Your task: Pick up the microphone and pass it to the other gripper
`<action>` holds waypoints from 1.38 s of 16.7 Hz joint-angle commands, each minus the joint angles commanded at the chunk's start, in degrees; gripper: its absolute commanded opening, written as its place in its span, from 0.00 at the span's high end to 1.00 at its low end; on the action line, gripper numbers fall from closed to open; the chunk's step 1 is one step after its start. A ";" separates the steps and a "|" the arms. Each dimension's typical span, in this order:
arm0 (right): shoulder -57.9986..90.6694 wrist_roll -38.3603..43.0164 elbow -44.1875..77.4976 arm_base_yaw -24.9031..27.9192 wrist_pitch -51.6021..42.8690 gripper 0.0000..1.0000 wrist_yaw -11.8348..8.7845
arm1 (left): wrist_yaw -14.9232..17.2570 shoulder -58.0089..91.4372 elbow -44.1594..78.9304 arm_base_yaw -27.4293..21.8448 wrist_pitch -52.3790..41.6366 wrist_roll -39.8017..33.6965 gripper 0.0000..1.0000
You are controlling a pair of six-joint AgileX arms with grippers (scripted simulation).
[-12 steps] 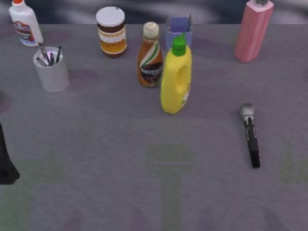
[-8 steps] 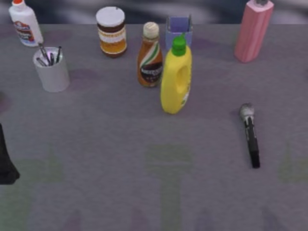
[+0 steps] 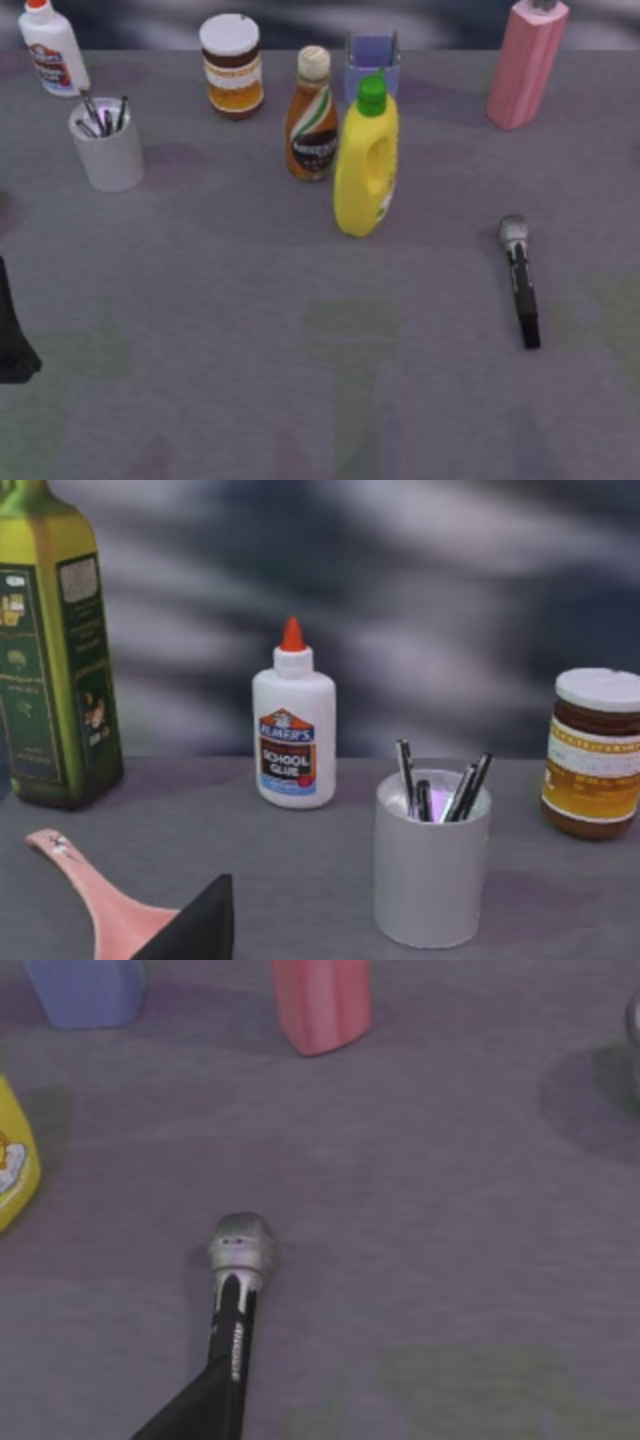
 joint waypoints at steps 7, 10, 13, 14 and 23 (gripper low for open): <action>41.92 9.30 29.97 8.02 -17.64 0.00 1.64 | 0.00 0.00 0.00 0.00 0.00 0.00 0.00; 57.62 12.72 41.40 11.13 -24.48 0.00 2.26 | 0.00 0.00 0.00 0.00 0.00 0.00 0.00; 69.76 15.35 50.08 13.65 -30.65 0.00 2.98 | 0.00 0.00 0.00 0.00 0.00 0.00 0.00; 72.84 16.01 52.21 14.31 -32.42 0.00 3.22 | 0.00 0.00 0.00 0.00 0.00 0.00 0.00; 80.16 17.52 56.82 15.59 -37.02 0.00 3.89 | 0.00 0.00 0.00 0.00 0.00 0.00 0.00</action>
